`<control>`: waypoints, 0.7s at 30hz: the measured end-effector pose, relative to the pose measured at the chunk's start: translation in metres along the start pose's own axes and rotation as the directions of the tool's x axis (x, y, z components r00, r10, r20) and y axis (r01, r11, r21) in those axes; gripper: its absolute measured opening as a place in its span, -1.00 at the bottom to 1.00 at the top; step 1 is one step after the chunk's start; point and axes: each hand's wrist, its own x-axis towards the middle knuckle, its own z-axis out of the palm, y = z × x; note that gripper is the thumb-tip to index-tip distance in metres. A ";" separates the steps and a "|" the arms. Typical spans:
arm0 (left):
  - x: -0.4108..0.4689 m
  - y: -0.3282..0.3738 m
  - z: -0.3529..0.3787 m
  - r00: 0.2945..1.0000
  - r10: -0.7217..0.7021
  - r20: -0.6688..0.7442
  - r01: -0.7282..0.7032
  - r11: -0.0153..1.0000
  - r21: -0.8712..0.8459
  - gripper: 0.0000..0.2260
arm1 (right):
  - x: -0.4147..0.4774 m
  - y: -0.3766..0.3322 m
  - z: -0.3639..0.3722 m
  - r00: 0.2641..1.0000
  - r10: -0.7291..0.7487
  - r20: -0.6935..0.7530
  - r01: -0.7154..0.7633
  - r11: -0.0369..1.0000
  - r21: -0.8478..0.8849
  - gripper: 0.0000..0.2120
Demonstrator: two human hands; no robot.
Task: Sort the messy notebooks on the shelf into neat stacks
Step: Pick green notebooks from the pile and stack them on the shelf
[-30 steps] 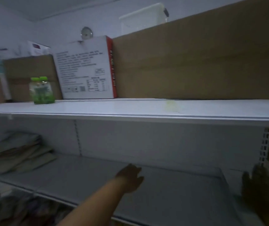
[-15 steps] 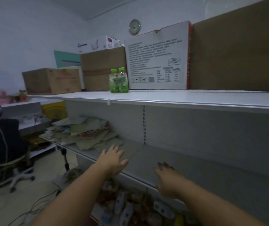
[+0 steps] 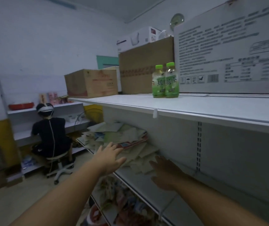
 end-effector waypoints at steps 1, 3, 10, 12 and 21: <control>0.007 -0.012 0.003 1.000 -0.015 -0.010 0.015 1.000 -0.014 -0.46 | 0.018 -0.001 0.002 1.000 -0.013 -0.024 0.013 1.000 -0.005 -0.39; 0.019 -0.036 0.013 0.999 -0.047 0.014 0.047 0.999 -0.015 -0.46 | 0.046 -0.008 0.008 0.999 -0.045 -0.024 0.045 0.999 0.000 -0.38; 0.079 -0.135 0.029 0.995 -0.085 0.046 0.086 0.996 -0.020 -0.46 | 0.131 -0.043 0.015 0.990 -0.092 -0.110 0.094 0.995 0.012 -0.39; 0.099 -0.168 0.026 0.996 -0.081 0.023 0.082 0.995 -0.061 -0.46 | 0.164 -0.052 0.009 0.984 -0.081 -0.159 0.085 0.996 0.019 -0.47; 0.172 -0.276 0.032 0.997 0.082 0.008 -0.079 0.980 -0.182 -0.48 | 0.298 -0.120 -0.014 0.974 0.127 -0.187 -0.124 0.992 0.030 -0.52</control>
